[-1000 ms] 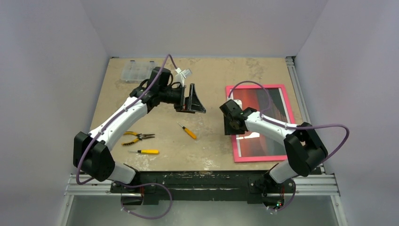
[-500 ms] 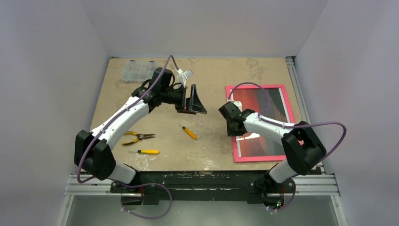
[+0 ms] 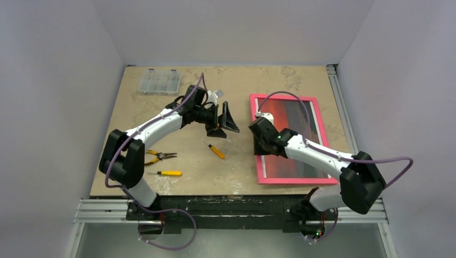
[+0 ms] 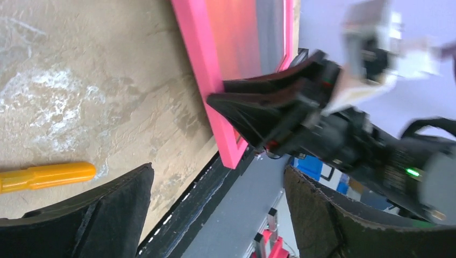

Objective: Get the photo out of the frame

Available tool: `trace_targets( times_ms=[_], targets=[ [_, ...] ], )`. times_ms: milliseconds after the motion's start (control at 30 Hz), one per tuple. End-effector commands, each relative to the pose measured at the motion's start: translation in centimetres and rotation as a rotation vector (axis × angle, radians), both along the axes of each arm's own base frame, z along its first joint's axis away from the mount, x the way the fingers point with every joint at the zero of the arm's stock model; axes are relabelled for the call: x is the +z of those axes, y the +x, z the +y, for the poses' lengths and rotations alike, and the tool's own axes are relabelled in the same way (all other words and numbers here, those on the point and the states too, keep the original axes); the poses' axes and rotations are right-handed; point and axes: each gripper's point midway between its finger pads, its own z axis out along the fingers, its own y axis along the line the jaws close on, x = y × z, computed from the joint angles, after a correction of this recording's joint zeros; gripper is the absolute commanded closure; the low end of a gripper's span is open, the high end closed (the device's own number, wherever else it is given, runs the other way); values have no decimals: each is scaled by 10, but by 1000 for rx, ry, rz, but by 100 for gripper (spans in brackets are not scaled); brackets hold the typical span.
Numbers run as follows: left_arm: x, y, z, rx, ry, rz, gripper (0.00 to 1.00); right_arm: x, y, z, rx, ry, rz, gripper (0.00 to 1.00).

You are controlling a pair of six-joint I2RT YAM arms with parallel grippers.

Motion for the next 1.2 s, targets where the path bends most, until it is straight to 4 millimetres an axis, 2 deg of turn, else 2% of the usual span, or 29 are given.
trace_targets(
  times_ms=[0,233,400,500,633,733,1000,1167],
  targets=[
    [-8,8,-7,37,-40,49,13,48,13,40,49,246,-125,100],
    [-26,17,-12,46,-20,81,18,62,4,57,93,376,-128,100],
    [-42,22,-18,50,-22,125,26,68,1,66,99,432,-124,100],
    [-49,26,-20,54,-9,129,26,72,-1,76,118,470,-116,100],
    [-53,31,-23,57,-12,124,19,78,-2,90,137,494,-119,100],
    [-58,32,-25,51,-16,141,18,82,-2,100,150,499,-119,100],
    [-61,31,-27,52,-29,157,31,84,-6,121,172,507,-113,100],
    [-63,31,-27,57,-29,164,43,85,-8,130,179,511,-116,100]
  ],
)
